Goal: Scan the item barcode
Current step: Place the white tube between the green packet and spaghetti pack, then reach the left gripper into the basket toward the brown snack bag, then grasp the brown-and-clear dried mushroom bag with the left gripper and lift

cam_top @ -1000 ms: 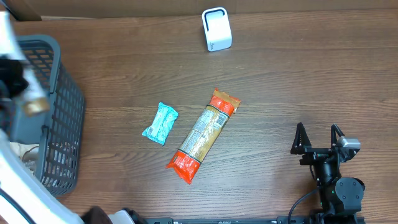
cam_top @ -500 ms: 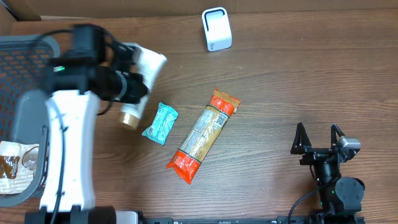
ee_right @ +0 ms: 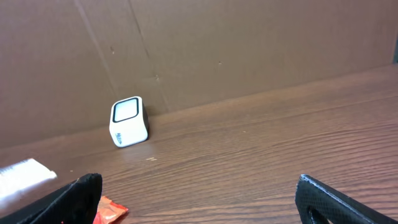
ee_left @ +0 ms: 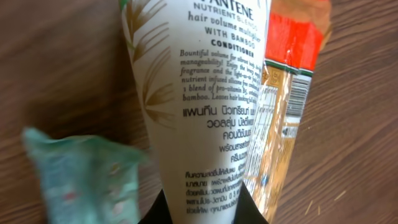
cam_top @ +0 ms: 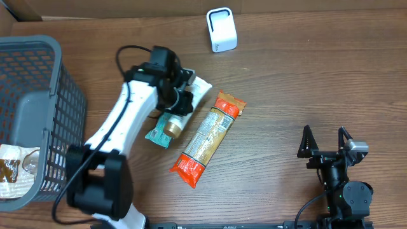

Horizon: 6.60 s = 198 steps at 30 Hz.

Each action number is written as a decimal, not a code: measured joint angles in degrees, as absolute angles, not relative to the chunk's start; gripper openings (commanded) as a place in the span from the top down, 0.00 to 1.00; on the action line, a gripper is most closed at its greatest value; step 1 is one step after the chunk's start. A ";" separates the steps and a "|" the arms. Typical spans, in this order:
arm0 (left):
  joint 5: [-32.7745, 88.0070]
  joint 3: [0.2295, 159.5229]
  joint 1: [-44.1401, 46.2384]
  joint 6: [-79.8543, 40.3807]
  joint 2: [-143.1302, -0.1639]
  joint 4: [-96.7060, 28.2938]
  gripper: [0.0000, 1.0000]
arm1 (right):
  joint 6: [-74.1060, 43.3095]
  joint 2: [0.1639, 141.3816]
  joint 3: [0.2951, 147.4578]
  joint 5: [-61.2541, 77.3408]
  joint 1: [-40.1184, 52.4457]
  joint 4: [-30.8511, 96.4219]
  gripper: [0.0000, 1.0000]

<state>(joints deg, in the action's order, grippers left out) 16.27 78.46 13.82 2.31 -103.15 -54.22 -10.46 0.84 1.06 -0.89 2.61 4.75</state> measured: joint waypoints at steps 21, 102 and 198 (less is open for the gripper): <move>16.34 87.55 15.33 -4.40 -111.83 -69.04 0.32 | -10.44 0.84 1.06 -0.89 2.61 4.78 0.00; 0.84 61.82 -59.07 -24.29 -97.38 -42.09 0.05 | -10.44 0.80 1.06 -0.89 2.61 4.78 0.00; 18.52 72.34 -52.58 -19.03 -99.37 -46.22 0.96 | -10.46 0.80 1.06 -0.89 2.61 4.82 0.00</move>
<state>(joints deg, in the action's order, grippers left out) 18.52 72.34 -52.58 -19.03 -99.37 -46.22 -10.46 0.80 1.06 -0.89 2.61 4.82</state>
